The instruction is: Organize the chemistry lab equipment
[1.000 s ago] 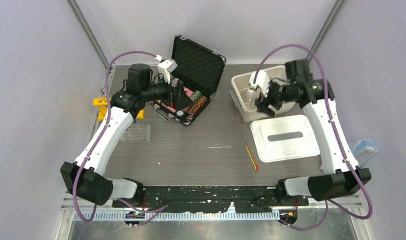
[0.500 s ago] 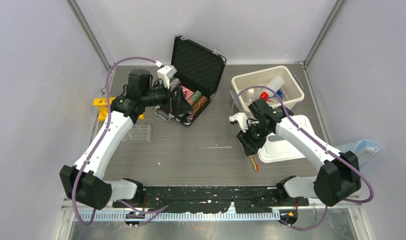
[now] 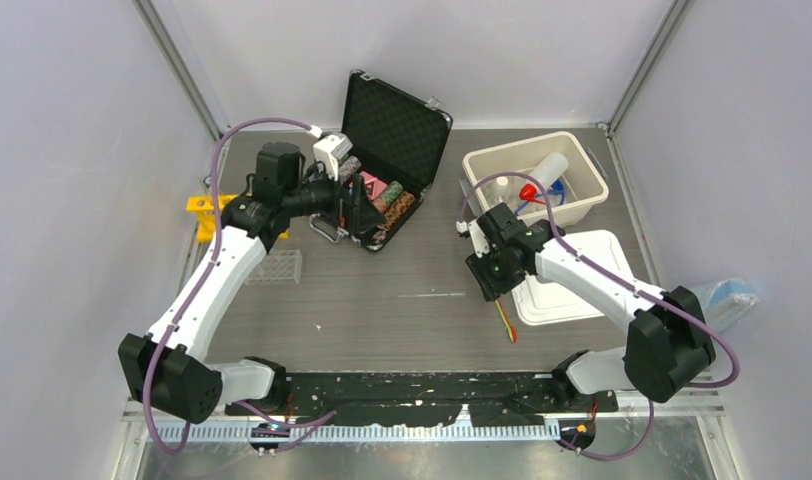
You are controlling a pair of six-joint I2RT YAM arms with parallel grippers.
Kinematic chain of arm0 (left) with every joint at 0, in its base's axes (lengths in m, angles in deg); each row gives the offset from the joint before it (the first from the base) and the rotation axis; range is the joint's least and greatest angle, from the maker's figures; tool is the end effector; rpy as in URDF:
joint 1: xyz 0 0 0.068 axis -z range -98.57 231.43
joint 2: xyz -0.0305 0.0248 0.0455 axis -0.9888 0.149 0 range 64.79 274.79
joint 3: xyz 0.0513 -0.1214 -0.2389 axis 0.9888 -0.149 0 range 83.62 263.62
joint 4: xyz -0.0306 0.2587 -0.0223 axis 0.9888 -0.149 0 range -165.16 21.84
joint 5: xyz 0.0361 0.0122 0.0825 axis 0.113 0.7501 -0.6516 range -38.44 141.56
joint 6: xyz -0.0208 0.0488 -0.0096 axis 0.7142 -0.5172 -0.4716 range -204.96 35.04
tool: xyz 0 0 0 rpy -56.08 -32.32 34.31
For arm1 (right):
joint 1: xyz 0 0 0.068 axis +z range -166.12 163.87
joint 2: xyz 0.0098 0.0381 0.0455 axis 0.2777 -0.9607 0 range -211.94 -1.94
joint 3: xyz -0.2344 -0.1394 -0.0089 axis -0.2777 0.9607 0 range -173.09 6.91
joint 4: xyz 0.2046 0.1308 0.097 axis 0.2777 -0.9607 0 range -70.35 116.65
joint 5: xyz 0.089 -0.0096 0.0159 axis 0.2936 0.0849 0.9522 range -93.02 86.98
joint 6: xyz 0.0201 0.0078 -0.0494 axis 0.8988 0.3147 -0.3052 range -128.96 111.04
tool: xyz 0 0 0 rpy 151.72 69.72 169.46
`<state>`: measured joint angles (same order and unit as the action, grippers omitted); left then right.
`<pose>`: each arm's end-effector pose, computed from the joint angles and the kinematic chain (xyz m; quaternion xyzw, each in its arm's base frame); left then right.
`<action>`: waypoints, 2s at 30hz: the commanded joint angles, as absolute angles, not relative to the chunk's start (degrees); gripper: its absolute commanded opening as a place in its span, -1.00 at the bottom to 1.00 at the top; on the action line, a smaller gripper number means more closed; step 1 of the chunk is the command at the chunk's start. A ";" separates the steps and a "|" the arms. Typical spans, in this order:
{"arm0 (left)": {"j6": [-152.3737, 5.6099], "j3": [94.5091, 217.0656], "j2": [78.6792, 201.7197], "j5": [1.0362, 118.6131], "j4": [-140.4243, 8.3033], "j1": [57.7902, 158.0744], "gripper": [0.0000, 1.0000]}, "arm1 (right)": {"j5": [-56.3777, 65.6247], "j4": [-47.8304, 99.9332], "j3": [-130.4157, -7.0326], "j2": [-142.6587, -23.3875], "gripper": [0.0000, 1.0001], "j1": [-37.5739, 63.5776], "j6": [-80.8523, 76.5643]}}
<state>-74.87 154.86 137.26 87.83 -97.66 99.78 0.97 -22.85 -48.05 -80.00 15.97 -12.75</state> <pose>0.2542 -0.1066 0.3676 0.2130 0.8128 -0.3776 0.3891 0.2080 0.1334 0.2264 -0.3093 0.9382 0.0703 0.1382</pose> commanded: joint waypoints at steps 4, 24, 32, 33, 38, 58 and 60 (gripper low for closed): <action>-86.40 150.46 136.95 86.33 -96.84 103.66 0.99 | -3.75 -18.78 -45.94 -71.83 -0.13 16.02 -12.85; -87.68 149.30 139.15 85.10 -94.57 104.11 0.99 | 7.70 -32.13 -39.05 -70.60 0.28 18.84 -53.68; -88.63 150.59 138.72 84.17 -96.98 104.03 0.99 | 6.54 -27.05 -32.69 -75.67 0.05 18.86 -65.32; -88.52 150.66 138.68 83.91 -96.99 104.02 0.99 | 6.02 -26.26 -31.75 -76.75 0.04 18.86 -66.14; -86.98 151.43 139.20 83.29 -97.21 103.49 0.99 | 4.17 -20.56 -30.64 -80.69 -0.06 18.90 -67.22; -83.36 157.55 139.61 84.84 -102.79 94.44 0.99 | 30.13 -8.99 -61.43 -99.90 0.06 23.07 -48.11; -83.98 157.68 139.07 85.00 -103.34 94.27 0.99 | 29.90 -12.75 -63.47 -98.21 0.05 22.86 -52.52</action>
